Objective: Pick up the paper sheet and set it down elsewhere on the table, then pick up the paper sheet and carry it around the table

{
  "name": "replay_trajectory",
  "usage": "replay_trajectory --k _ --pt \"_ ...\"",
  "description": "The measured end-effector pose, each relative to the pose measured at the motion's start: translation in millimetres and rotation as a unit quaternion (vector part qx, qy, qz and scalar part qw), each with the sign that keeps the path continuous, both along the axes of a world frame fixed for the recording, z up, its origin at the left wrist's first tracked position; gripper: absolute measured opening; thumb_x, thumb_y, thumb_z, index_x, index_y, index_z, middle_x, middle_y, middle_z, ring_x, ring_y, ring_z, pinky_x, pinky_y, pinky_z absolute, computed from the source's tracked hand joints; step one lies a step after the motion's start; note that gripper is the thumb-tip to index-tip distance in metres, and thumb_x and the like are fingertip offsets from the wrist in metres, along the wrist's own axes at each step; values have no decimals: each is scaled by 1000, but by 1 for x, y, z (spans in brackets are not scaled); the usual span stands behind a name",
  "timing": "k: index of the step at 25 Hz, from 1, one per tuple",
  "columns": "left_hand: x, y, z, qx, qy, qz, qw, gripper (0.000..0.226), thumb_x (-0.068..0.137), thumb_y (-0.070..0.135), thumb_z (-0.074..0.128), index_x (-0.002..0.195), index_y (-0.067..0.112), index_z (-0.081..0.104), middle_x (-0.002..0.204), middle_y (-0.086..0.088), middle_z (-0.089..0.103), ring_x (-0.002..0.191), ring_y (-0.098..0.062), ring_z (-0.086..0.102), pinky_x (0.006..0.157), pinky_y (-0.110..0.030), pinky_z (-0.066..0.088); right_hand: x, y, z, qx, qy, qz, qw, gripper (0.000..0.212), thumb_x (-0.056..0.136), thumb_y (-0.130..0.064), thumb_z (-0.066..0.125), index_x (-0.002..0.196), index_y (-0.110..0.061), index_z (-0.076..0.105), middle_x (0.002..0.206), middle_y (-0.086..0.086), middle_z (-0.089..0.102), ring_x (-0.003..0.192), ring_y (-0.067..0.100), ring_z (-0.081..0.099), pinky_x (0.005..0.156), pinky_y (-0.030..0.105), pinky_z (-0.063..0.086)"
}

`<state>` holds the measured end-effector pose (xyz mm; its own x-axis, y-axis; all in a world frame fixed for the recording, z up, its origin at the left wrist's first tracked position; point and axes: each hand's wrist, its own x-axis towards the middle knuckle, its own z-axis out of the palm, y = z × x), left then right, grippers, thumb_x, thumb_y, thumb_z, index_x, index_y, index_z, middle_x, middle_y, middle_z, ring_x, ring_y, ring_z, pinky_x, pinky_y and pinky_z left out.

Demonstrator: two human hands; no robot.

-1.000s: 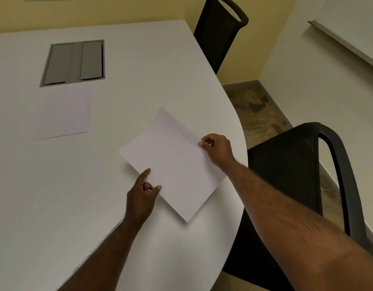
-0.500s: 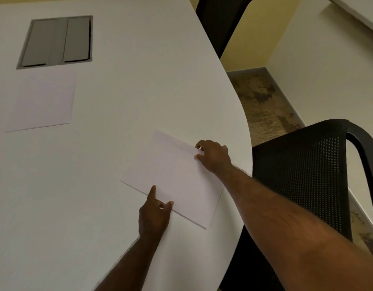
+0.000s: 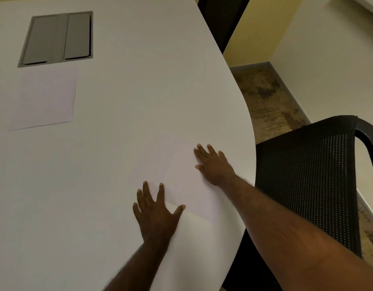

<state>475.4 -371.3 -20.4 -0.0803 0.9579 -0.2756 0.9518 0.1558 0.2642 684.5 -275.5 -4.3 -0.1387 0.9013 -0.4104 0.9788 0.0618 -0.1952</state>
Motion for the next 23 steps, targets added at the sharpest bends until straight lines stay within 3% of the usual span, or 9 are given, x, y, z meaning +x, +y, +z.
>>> replay_trajectory --k 3,6,11,14,19,23 --pt "2 -7 -10 -23 -5 -24 999 100 73 85 32 151 33 -5 160 -3 -19 147 -28 -16 116 -53 -5 3 4 0 0 16 0 1000 58 103 -32 33 154 -22 5 164 -6 -1 150 24 -3 119 49 7" --pt "6 -9 -13 -21 -9 -11 1000 101 73 85 32 151 33 -7 160 -3 -19 148 -28 -15 115 -53 -6 3 5 1 0 17 -1 1000 60 103 -33 35 154 -22 6 164 -5 1 150 25 -3 119 49 7" --pt "-2 -7 2 2 -29 14 999 101 71 87 25 150 35 -12 161 -1 -17 148 -26 -12 115 -54 -6 -6 1 19 38 64 -34 997 72 98 -56 31 154 -24 0 163 -3 -5 150 26 -4 119 51 4" --pt "-30 5 28 44 -54 12 998 96 74 85 26 149 38 -11 161 1 -14 149 -23 -6 116 -52 0 -27 4 50 95 92 -39 990 72 97 -58 29 154 -22 5 163 -2 -7 150 24 -4 119 51 4" --pt "-128 41 94 154 -94 -36 983 89 80 64 57 151 32 13 162 -2 8 147 -20 17 114 -48 21 -92 5 105 219 144 -24 965 68 97 -53 37 153 -21 16 163 1 -10 150 21 -6 119 45 2" --pt "-223 64 143 210 -101 -34 972 85 82 65 52 151 31 16 160 0 21 146 -17 23 113 -44 26 -165 4 138 263 179 -22 948 68 96 -48 44 153 -21 19 164 3 -1 151 20 1 121 44 6"
